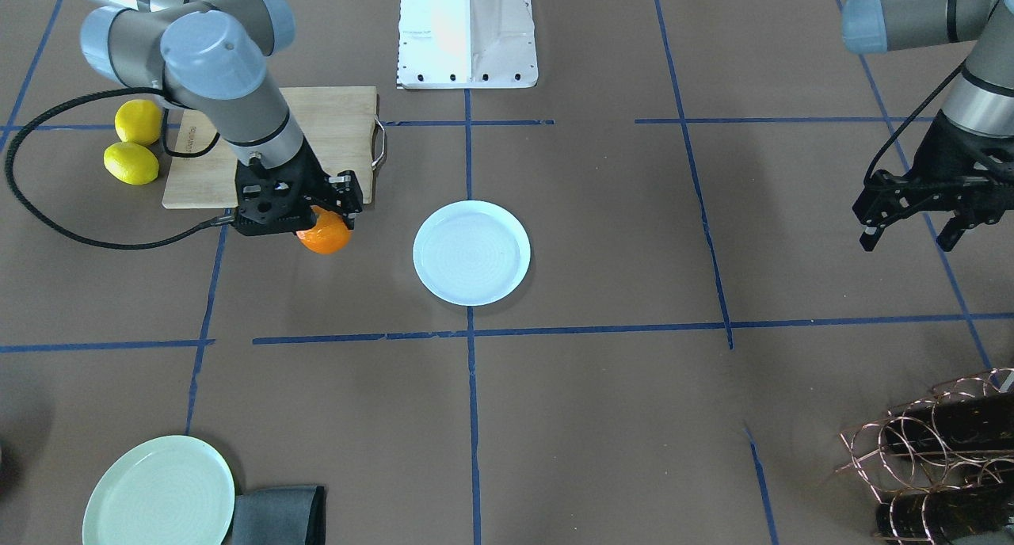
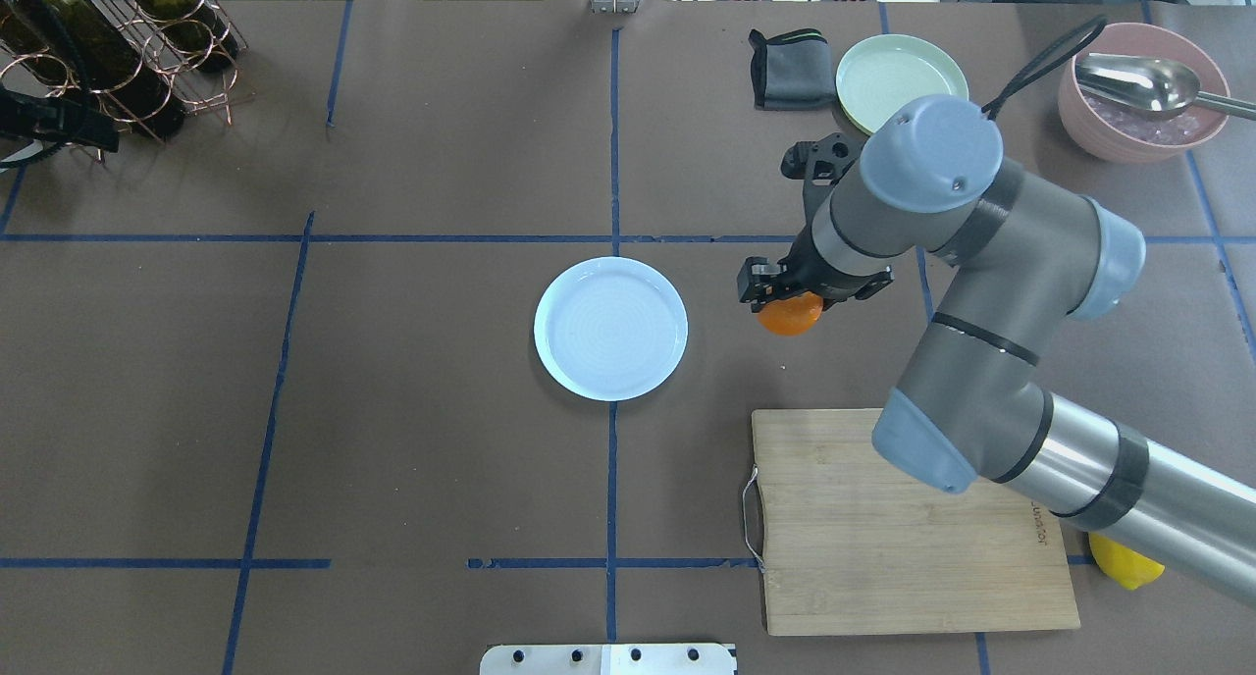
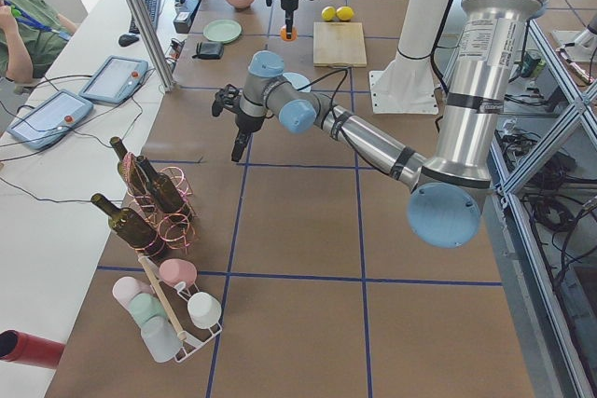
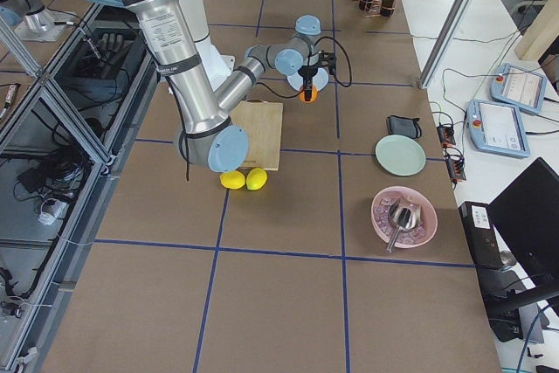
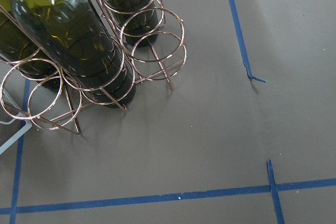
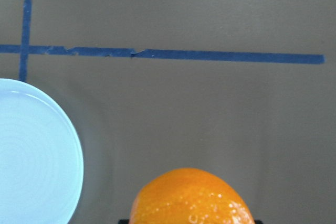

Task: Pick orange to plate
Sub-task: 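Carry the tangerine with the right gripper over the light blue plate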

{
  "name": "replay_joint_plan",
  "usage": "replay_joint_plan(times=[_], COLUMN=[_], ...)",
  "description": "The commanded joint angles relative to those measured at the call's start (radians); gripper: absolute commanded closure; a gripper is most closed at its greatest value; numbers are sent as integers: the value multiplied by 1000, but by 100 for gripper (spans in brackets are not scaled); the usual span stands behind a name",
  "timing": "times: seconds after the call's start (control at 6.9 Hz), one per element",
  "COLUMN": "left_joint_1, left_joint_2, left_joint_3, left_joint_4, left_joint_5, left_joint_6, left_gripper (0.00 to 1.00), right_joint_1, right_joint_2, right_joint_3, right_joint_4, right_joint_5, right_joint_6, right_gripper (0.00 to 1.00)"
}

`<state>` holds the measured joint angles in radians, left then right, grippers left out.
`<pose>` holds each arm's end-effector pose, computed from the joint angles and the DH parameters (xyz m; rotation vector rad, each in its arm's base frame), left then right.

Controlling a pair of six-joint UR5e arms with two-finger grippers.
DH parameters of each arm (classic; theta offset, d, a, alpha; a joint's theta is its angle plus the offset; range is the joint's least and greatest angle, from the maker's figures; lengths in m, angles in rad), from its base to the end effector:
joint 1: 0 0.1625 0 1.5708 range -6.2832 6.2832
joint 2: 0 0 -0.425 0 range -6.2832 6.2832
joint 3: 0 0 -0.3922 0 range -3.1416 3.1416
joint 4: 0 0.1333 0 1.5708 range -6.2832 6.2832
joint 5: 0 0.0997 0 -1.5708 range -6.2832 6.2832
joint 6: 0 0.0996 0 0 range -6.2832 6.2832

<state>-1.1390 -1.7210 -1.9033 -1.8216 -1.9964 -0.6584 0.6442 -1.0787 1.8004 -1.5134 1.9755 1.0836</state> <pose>0.1447 -0.5343 0.4013 0.4065 0.7211 -0.0575 -0.4476 -0.4539 0.2731 0.0876 -0.8534 -0.0104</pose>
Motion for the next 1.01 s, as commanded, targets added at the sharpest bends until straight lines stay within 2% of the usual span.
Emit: replay_joint_plan(times=[0.0,0.29,0.58,0.87], left_joint_1=[-19,-27,-51,-105], left_joint_2=[26,67,154,179], left_joint_3=[10,49,44,40], left_joint_4=[-94,-90,-91,-82], left_joint_5=[-6,-10,-13,-31], left_joint_6=[-1,2,32,60], left_gripper=[0,0,0,0], right_joint_1=[-87,-106,-106,-113], right_joint_2=[83,234,377,405], right_joint_3=[-41,-216,-403,-504], right_joint_4=[-2,7,24,110], right_joint_5=[-67,-87,-102,-106], right_joint_6=[65,76,72,73], right_gripper=[100,100,100,100])
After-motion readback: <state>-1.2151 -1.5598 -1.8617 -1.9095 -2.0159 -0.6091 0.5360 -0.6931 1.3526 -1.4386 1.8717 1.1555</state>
